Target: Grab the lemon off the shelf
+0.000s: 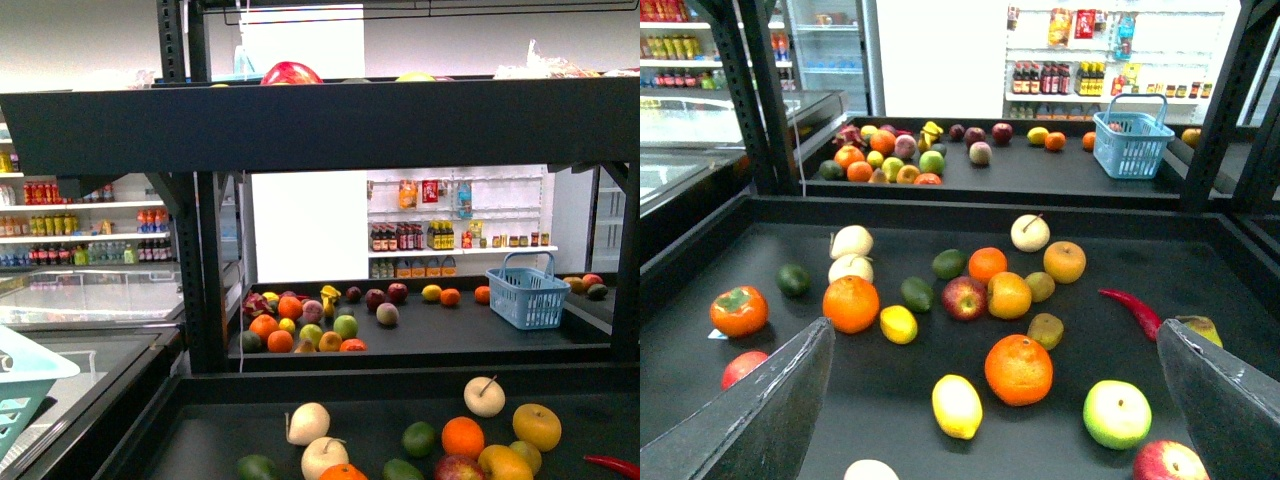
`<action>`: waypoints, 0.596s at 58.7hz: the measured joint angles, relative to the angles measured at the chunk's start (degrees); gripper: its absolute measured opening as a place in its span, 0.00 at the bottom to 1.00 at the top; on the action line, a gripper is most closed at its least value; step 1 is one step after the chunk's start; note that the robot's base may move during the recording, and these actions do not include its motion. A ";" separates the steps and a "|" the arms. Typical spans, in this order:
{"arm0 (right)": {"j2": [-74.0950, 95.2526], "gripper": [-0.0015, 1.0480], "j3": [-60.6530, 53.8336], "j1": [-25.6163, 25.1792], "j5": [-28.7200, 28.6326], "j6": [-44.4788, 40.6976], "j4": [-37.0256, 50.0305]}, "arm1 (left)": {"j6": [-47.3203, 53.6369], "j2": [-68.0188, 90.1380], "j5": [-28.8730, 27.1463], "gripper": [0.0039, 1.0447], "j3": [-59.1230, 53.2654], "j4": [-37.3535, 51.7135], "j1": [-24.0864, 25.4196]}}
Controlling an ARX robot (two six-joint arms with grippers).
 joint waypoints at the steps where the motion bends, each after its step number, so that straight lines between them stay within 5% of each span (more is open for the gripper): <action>1: 0.00 0.93 0.00 0.00 0.00 0.00 0.00 | 0.15 -0.33 0.24 0.09 -0.13 0.00 -0.26; 20: 0.00 0.93 0.00 0.00 0.00 0.00 0.00 | 2.56 -6.49 7.96 0.09 -7.87 3.13 -11.15; 35: 0.00 0.93 0.00 0.00 -0.02 0.00 0.00 | 1.62 -6.43 8.48 0.09 -12.57 8.59 -19.85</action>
